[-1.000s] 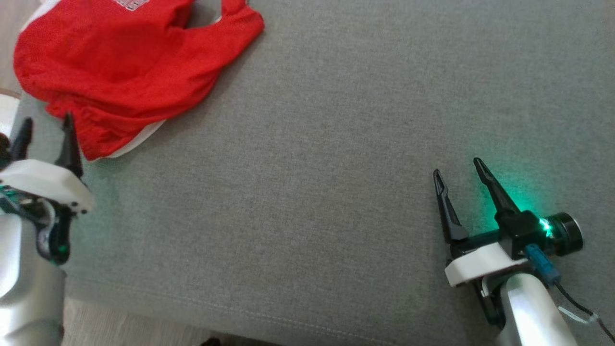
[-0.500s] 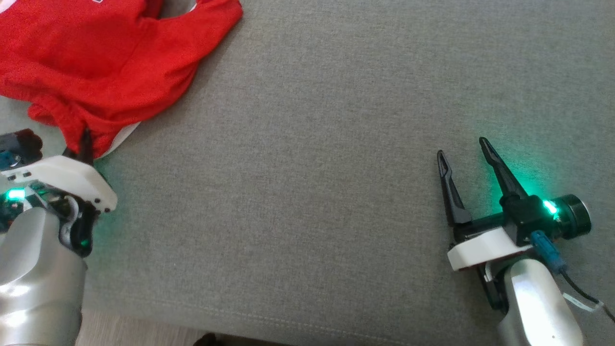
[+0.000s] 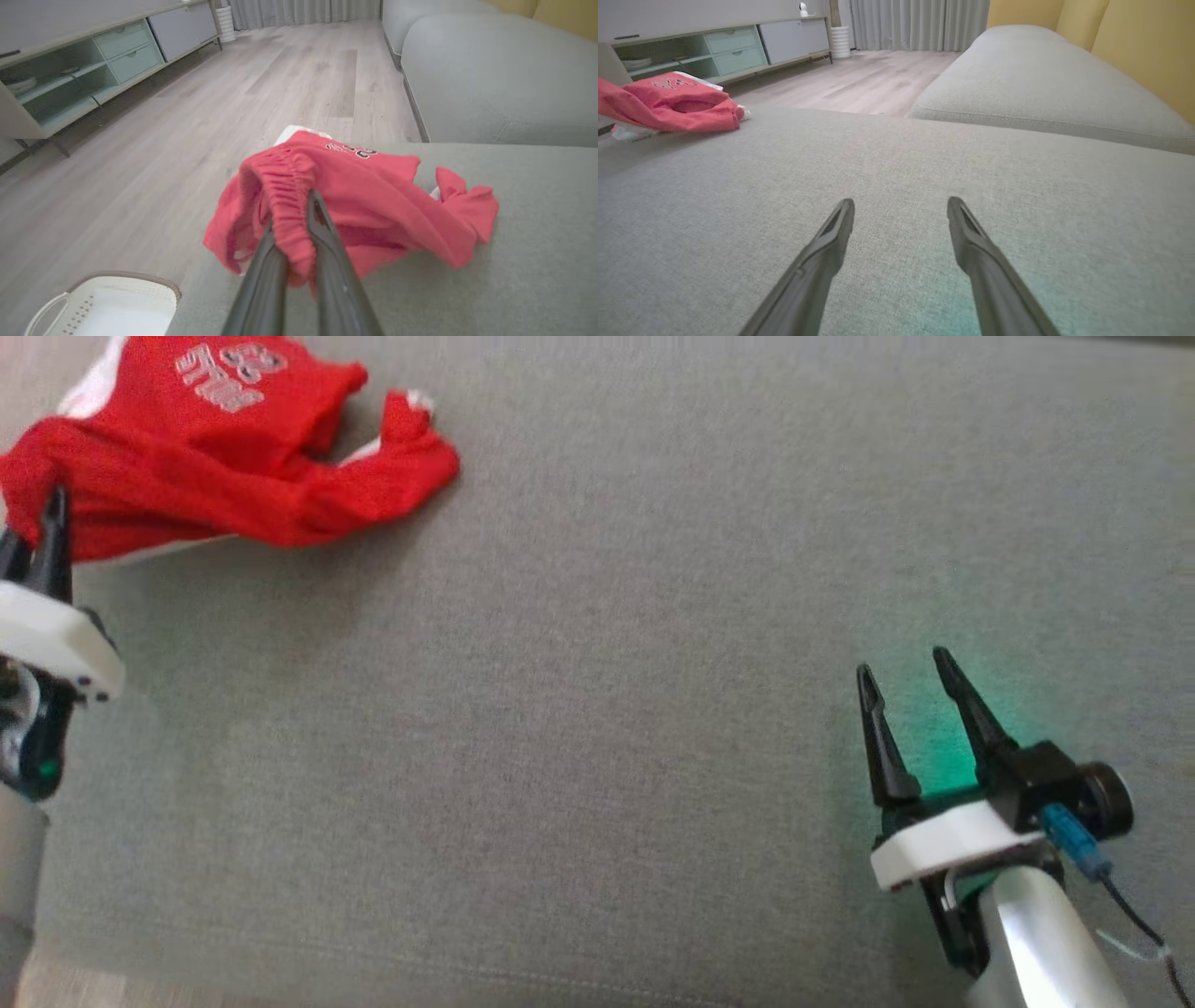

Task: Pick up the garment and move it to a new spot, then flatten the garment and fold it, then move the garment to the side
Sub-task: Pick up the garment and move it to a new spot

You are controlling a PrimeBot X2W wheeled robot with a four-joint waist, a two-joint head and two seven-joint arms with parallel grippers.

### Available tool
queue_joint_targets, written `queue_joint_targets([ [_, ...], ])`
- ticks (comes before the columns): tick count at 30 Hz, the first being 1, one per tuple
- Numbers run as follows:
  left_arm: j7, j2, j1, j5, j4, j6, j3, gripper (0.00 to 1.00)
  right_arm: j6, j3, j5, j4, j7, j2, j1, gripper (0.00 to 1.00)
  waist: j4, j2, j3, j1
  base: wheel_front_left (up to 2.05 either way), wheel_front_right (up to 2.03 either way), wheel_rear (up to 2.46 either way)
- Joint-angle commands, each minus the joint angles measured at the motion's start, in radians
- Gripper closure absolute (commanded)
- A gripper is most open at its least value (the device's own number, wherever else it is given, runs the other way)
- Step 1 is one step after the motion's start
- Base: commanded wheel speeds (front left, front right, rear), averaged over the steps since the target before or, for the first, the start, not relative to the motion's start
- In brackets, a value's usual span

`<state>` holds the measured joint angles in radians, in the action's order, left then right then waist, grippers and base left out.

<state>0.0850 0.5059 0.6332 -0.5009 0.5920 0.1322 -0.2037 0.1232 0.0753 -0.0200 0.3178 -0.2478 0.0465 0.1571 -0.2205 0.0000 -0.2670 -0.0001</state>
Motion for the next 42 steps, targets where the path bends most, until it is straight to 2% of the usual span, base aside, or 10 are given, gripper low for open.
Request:
queue_joint_targets([
  [1,0.015,0.08,0.064,0.01,-0.069,-0.002,0.021,1.0,0.008,0.019,0.015,-0.015,-0.012,0.004,-0.015,0.0,0.024,0.0,0.067,0.0001,0.0,0.0,0.0],
  [6,0.106,0.123,0.1,0.011,-0.228,-0.002,-0.04,1.0,0.008,-0.009,0.061,-0.004,-0.013,0.004,-0.039,0.0,0.077,0.0,0.161,0.0001,0.0,0.0,0.0],
  [8,0.128,0.127,0.107,0.007,-0.258,-0.002,-0.056,1.0,0.008,-0.017,0.069,-0.005,-0.014,0.004,-0.048,0.0,0.088,0.0,0.178,0.0001,0.0,0.0,0.0],
  [14,0.253,0.121,0.154,-0.028,-0.408,-0.002,-0.149,1.0,0.008,-0.057,0.103,-0.005,-0.014,0.004,-0.108,0.0,0.18,0.0,0.268,0.0001,0.0,0.0,0.0],
  [18,0.303,0.073,0.183,-0.063,-0.487,-0.003,-0.189,1.0,0.008,-0.091,0.109,-0.009,-0.014,0.004,-0.14,0.0,0.237,0.0,0.287,0.0001,0.0,0.0,0.0],
  [27,0.34,-0.099,0.152,-0.131,-0.559,-0.083,-0.244,1.0,0.008,-0.121,0.117,-0.017,-0.014,0.004,-0.157,0.0,0.334,0.0,0.262,0.0001,0.0,0.0,0.0],
  [30,0.332,-0.135,0.11,-0.142,-0.548,-0.109,-0.257,1.0,0.008,-0.117,0.125,-0.026,-0.014,0.004,-0.141,0.0,0.35,0.0,0.219,0.0001,0.0,0.0,0.0],
  [34,0.282,-0.159,0.035,-0.155,-0.467,-0.134,-0.254,1.0,0.008,-0.102,0.136,-0.034,-0.014,0.004,-0.107,0.0,0.366,0.0,0.154,0.0001,0.0,0.0,0.0],
  [39,0.169,-0.167,-0.035,-0.143,-0.299,-0.153,-0.234,1.0,0.008,-0.082,0.143,-0.037,-0.014,0.004,-0.06,0.0,0.38,0.0,0.078,0.0001,0.0,0.0,0.0],
  [42,0.074,-0.19,-0.057,-0.139,-0.2,-0.167,-0.215,1.0,0.008,-0.079,0.143,-0.036,-0.014,0.004,-0.04,0.0,0.38,0.0,0.046,0.0001,0.0,0.0,0.0],
])
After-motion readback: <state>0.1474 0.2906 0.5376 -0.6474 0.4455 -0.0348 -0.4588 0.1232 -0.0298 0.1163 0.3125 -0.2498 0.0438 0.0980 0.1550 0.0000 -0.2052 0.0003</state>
